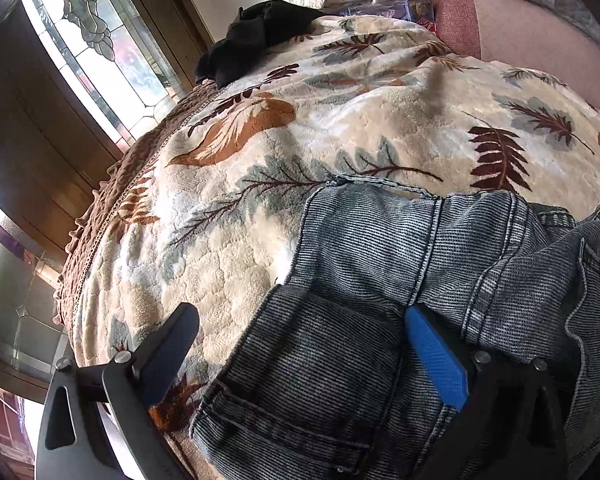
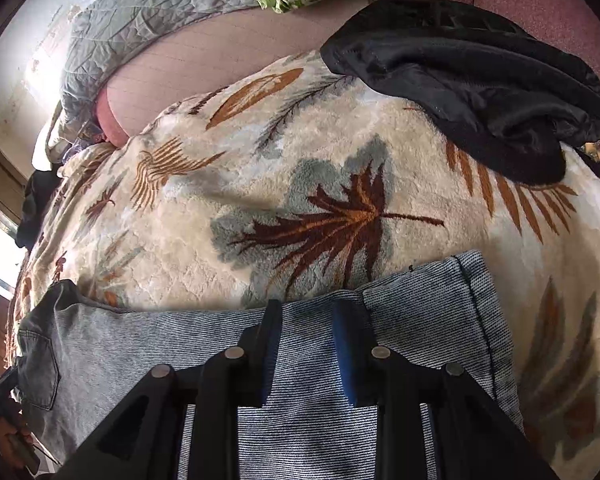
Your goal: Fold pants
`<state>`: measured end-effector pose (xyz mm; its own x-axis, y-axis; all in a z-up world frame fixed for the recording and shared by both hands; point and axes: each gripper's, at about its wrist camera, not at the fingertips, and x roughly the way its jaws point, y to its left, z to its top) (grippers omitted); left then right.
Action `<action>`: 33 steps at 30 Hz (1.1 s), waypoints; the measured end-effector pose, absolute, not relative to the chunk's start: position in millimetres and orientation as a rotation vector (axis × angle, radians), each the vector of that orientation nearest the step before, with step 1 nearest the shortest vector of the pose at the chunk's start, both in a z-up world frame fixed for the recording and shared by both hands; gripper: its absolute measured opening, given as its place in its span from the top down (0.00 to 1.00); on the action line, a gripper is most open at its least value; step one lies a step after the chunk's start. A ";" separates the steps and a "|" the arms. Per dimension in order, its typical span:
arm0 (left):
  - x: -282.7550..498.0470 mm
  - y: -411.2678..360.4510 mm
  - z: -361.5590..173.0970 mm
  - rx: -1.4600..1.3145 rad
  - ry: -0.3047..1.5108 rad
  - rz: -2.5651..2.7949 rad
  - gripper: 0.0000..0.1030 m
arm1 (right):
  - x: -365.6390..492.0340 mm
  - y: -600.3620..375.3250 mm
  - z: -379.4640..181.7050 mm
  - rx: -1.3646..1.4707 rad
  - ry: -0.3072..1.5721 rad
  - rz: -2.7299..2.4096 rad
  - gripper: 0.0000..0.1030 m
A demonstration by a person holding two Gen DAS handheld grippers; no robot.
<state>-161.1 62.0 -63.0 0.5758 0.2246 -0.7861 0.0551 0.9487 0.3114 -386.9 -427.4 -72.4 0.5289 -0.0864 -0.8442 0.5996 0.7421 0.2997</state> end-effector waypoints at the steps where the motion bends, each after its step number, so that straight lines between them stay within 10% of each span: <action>1: -166.0 61.4 -59.0 0.331 0.935 0.105 0.00 | -390.6 -427.1 -69.1 0.629 0.917 -0.440 0.72; 9: -228.8 50.5 -10.1 0.296 0.803 0.029 0.00 | -449.5 -421.0 -26.6 0.652 0.739 -0.426 0.71; 13: -268.4 20.3 1.0 0.310 0.786 -0.109 0.00 | -490.2 -427.2 -22.4 0.733 0.690 -0.429 0.52; 33: -335.8 -75.7 -41.1 0.467 0.862 -0.333 0.00 | -558.1 -445.1 -78.9 1.044 0.836 -0.416 0.50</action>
